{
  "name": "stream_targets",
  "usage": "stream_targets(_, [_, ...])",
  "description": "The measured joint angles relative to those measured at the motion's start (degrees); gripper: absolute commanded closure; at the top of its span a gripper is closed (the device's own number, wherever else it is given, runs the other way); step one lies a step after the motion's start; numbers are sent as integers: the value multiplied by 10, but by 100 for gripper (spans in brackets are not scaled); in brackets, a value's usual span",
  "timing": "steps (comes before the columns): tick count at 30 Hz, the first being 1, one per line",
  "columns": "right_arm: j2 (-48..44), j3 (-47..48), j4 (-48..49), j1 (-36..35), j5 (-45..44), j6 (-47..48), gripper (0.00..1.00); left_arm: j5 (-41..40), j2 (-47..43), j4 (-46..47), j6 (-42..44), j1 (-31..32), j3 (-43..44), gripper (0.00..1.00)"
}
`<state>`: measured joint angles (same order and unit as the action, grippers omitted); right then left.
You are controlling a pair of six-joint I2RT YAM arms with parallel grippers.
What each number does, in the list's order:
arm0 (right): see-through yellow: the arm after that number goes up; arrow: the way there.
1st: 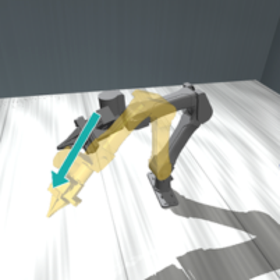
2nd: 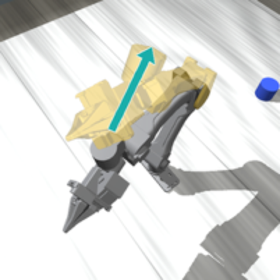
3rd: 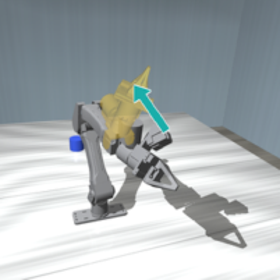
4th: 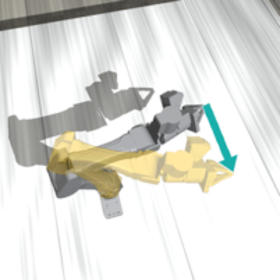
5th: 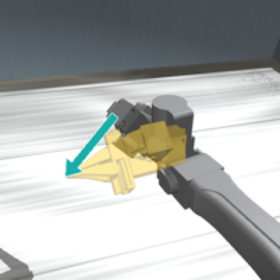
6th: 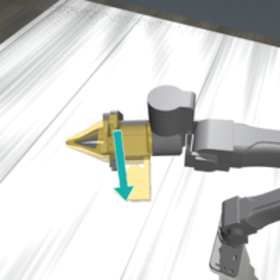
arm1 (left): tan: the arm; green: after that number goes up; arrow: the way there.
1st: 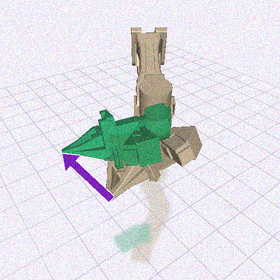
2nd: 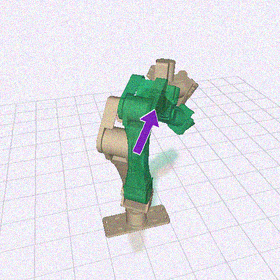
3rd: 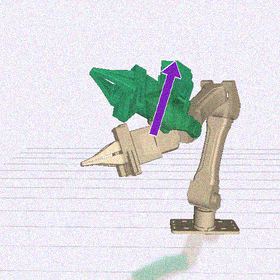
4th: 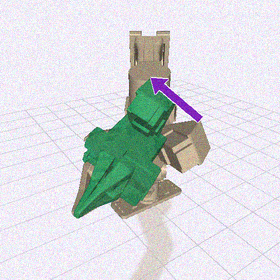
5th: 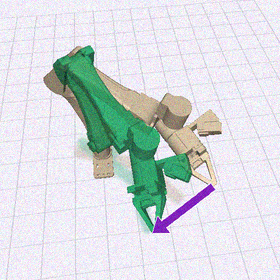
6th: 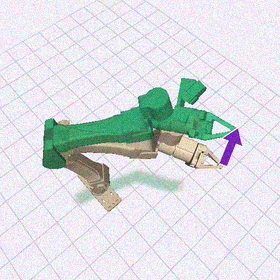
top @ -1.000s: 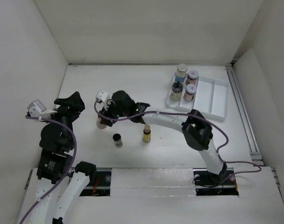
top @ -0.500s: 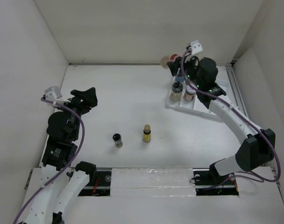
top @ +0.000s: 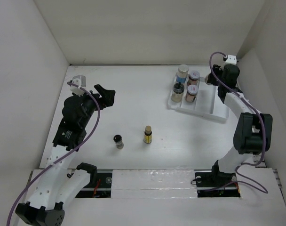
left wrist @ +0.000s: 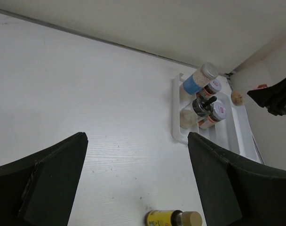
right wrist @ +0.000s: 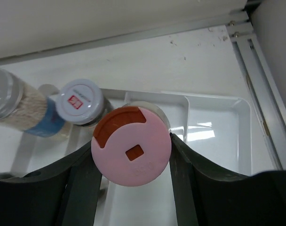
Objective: Organize the condiment bottles
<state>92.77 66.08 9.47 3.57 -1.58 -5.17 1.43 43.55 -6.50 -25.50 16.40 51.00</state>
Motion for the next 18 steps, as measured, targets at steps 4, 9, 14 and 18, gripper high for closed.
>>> stream_targets(4, [89,37,-1,22,17,-6,59,6,4,2,4,0,0,15])
stream_targets(9, [152,54,-14,27,31,-9,55,7,10,2,6,0,0,15])
stream_targets(14, [169,72,-27,24,35,-12,23,8,16,2,11,0,0,15])
stream_targets(18, [169,88,-30,22,29,-11,14,8,20,3,12,0,0,14])
